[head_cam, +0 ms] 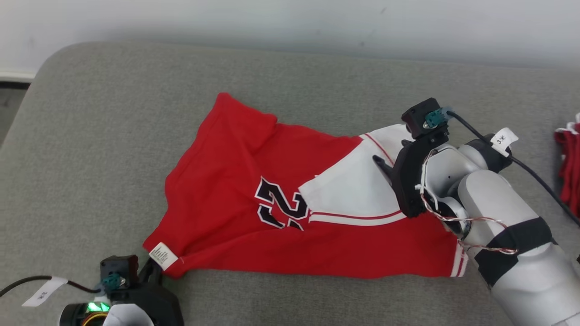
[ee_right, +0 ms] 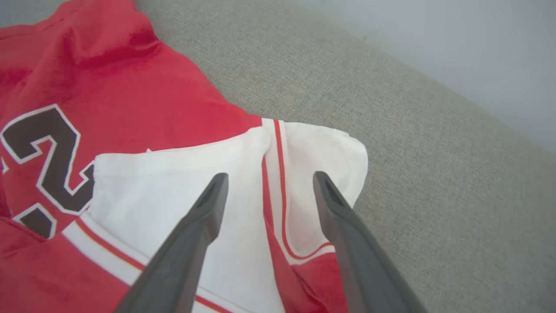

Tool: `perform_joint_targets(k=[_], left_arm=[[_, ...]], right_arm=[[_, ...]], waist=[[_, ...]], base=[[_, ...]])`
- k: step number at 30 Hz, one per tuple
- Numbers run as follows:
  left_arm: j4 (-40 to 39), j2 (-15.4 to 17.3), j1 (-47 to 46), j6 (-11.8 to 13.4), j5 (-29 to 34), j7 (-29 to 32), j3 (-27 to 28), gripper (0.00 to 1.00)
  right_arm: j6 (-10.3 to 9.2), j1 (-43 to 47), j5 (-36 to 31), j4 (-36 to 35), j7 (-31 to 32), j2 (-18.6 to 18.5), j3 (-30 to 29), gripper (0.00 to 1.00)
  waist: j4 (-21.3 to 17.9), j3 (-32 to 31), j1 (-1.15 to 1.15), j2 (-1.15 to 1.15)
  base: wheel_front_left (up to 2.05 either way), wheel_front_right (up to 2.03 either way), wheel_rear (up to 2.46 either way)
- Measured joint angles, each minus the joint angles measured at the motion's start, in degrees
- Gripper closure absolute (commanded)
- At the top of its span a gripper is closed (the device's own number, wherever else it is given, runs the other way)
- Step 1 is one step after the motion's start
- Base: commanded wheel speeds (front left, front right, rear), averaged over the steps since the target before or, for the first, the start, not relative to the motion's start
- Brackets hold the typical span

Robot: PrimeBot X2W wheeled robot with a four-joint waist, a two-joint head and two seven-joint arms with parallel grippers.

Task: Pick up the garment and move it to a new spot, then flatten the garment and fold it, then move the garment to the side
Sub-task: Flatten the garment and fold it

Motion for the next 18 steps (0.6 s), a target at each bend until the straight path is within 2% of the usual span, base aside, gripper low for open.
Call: perform_joint_targets(k=[9,11,12,13,14,15,17,18], left_arm=[[1.5,-1.6,-2.2,-0.8,0.5,-1.7,-0.8,1.00],[1.9,-1.7,-2.7,-1.1,0.5,-2.0,-0.9,1.00],[2.1,-1.8,-2.9,-1.1,0.5,-2.0,-1.0,1.00],[2.2,-1.9,-2.9,-1.1,0.5,-2.2,-1.0,1.00],[2.4,-2.0,-3.0,-1.2,0.5,-2.2,-1.0,1.00],[2.5,-2.1,-3.1,-1.2,0.5,-2.2,-1.1,1.00],[2.9,-2.2,-3.2,-1.2,0.5,-2.4,-1.1,1.00],[3.2,-2.2,-3.2,-1.2,0.5,-2.6,-1.1,1.00]], right_arm=[[0.00,-4.7,2.3,7.8,-2.9,1.4,3.3,0.01],[0.00,-5.9,2.8,9.6,-3.7,1.5,4.0,0.12],[0.00,-6.2,2.9,10.1,-4.0,1.6,3.9,0.12],[0.00,-6.5,3.2,11.0,-4.0,1.6,3.9,0.35],[0.00,-6.8,3.3,11.5,-4.2,1.7,4.0,0.51],[0.00,-7.0,3.4,11.9,-4.6,1.8,4.0,0.57],[0.00,-7.1,3.7,12.8,-5.3,2.0,4.3,0.78],[0.00,-7.2,3.9,13.5,-6.2,2.3,4.4,1.00]], waist=[[2.8,2.6,0.00,0.00],[3.1,3.0,0.00,0.00],[3.2,3.0,0.00,0.00],[3.3,3.1,0.00,0.00],[3.3,3.1,0.00,0.00],[3.4,3.0,0.00,0.00],[3.4,2.9,0.00,0.00],[3.4,2.8,0.00,0.00]], base=[[0.00,0.00,0.00],[0.00,0.00,0.00],[0.00,0.00,0.00],[0.00,0.00,0.00],[0.00,0.00,0.00],[0.00,0.00,0.00],[0.00,0.00,0.00],[0.00,0.00,0.00]])
